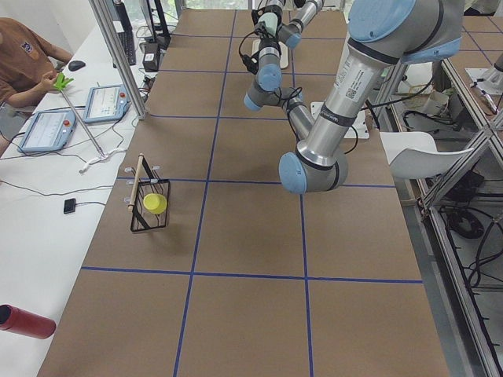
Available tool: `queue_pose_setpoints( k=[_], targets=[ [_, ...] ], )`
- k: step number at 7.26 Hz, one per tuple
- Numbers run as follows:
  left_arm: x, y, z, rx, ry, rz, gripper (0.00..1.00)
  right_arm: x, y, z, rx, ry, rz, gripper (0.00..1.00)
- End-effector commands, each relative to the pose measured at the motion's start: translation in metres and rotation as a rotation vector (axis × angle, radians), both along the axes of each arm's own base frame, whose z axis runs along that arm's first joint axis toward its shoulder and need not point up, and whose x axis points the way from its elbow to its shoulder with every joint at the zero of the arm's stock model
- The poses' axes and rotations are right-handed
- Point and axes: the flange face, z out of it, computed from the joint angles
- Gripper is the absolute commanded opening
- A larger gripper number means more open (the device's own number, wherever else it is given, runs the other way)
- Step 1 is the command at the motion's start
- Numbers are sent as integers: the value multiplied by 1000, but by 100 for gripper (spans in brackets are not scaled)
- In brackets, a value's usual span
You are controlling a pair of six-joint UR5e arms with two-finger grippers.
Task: Left arm grabs green cup and hands to right arm on tray
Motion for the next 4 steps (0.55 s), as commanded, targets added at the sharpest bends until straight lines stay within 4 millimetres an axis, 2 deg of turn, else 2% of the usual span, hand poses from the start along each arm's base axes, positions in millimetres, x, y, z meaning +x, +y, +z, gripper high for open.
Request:
queue_pose_setpoints(
  k=[1,2,3,4],
  targets=[
    [4,4,-1,-1,0,8,0,-2,2,-1,3,-2,-6,60],
    [6,5,-1,-2,0,13,0,-1,2,-1,4,-4,-6,42],
    [9,9,-1,-1,0,21,0,0,3,-4,9,-11,-6,40],
    [13,12,0,-1,-3,29,0,1,3,-4,10,-14,-5,32]
  ],
)
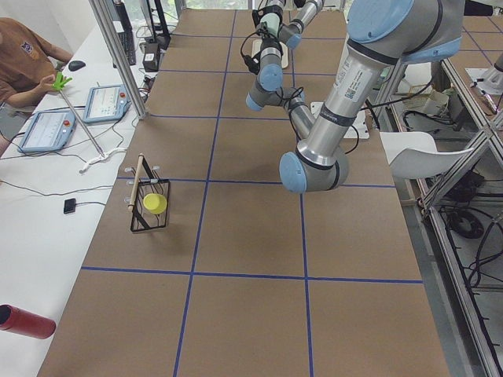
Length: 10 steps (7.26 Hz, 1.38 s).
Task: Left arm grabs green cup and hands to right arm on tray
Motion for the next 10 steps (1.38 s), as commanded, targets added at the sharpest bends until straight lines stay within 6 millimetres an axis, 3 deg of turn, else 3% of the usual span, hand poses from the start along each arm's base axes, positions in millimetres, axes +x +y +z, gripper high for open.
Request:
queue_pose_setpoints(
  k=[1,2,3,4,7,8,9,10],
  targets=[
    [5,6,3,2,-2,11,0,2,1,-2,3,-6,1,21],
    [11,10,2,-2,-2,21,0,2,0,-2,3,-6,2,10],
    [10,7,2,-21,11,-5,38,2,0,-2,3,-6,2,0],
    [9,7,2,-25,14,-9,99,2,1,-2,5,-8,3,0],
    [-2,1,11,-21,1,-22,100,10,-1,-1,-3,-10,7,0],
    [-22,-10,33,-35,-27,-61,100,25,-11,11,-31,9,29,0],
    [-34,-14,61,-36,-84,-63,100,32,-14,33,-58,56,53,0],
    [-50,-25,81,-2,-142,-86,100,46,-33,71,-101,144,109,0]
  ],
)
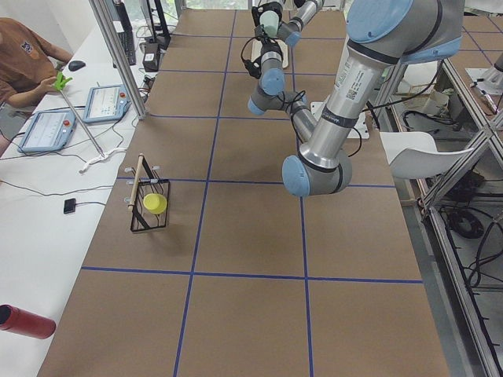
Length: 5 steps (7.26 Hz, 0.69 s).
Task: Left arm grabs green cup and hands to right arm on tray
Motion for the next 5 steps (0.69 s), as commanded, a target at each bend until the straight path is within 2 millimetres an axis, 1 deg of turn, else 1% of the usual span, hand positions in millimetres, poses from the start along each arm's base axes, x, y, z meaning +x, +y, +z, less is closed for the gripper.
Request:
queue_pose_setpoints(
  k=[1,2,3,4,5],
  targets=[
    [-27,-15,48,52,-124,-44,100,26,-26,67,-61,154,85,0],
    [-30,-21,66,77,-174,-95,100,33,-47,86,-60,274,128,0],
    [-35,-33,74,113,-255,-129,100,41,-64,94,26,447,157,0],
    [-45,-51,78,174,-378,-144,100,54,-83,106,83,596,178,0],
    [-53,-66,83,231,-488,-148,100,73,-95,128,102,736,189,0]
  ],
)
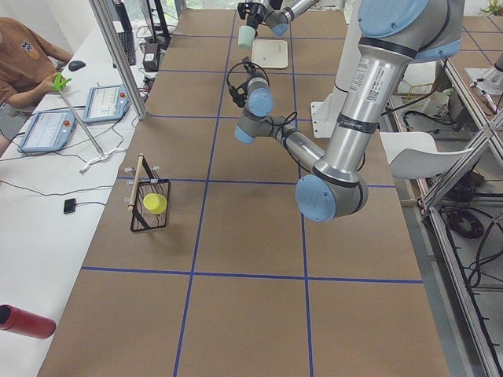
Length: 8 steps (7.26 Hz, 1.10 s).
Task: Left arm grabs green cup and hands to right arm on tray
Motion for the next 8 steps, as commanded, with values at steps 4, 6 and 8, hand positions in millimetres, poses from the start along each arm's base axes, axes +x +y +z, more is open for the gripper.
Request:
queue_pose_setpoints(
  k=[4,6,8],
  targets=[
    [-9,-57,20,83,-403,-19,100,81,27,89,42,733,-126,0],
    [-13,-62,20,87,-421,-20,100,93,63,153,24,848,-249,0],
    [-14,-63,20,86,-422,-21,100,91,65,187,-16,869,-291,0]
  ],
)
